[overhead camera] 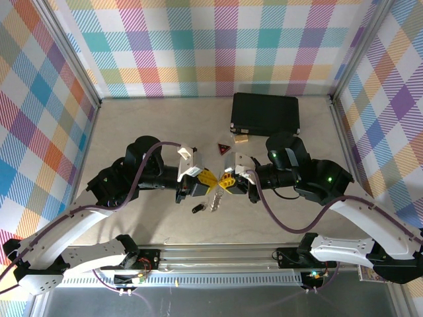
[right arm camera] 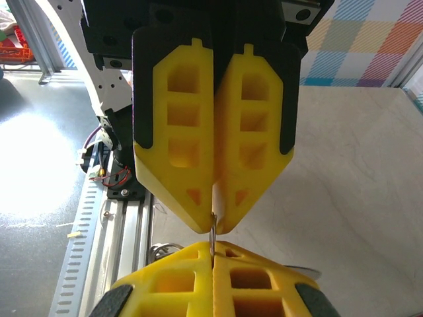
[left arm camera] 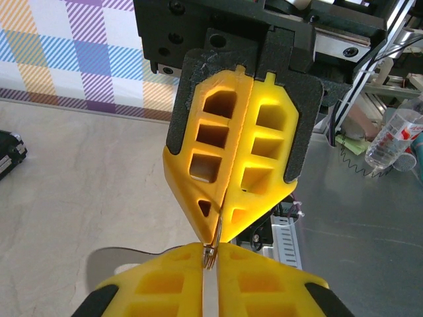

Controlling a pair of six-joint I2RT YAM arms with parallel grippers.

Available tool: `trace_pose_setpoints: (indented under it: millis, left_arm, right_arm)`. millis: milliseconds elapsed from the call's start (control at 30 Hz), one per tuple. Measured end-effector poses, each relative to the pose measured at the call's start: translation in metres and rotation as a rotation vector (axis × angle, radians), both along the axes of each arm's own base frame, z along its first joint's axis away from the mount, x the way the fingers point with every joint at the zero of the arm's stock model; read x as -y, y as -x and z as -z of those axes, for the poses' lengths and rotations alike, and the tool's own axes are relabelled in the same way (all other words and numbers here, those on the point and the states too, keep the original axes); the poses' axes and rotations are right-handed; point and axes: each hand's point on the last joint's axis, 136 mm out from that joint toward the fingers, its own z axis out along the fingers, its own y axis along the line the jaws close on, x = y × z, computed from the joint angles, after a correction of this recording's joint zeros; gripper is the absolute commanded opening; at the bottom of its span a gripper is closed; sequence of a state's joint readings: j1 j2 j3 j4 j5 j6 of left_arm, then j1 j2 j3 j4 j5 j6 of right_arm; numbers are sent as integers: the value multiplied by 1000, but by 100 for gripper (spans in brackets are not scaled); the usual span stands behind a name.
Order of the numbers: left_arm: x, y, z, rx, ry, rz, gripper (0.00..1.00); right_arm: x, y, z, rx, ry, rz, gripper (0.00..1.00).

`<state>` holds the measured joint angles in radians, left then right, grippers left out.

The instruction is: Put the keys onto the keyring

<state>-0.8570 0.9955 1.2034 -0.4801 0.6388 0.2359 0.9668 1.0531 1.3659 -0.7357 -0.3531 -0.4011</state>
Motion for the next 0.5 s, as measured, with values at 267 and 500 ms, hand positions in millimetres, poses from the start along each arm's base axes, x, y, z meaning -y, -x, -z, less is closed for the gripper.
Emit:
trace_pose_setpoints:
  millis: [267,500]
  left_arm:
    - [1,-1,1,-6,-3,1,10]
    - [3,0,0,-7,2,3,0]
  right_arm:
    - [0,0,0,-4,2,2,0]
    - [1,0,0,-22,-1,8,0]
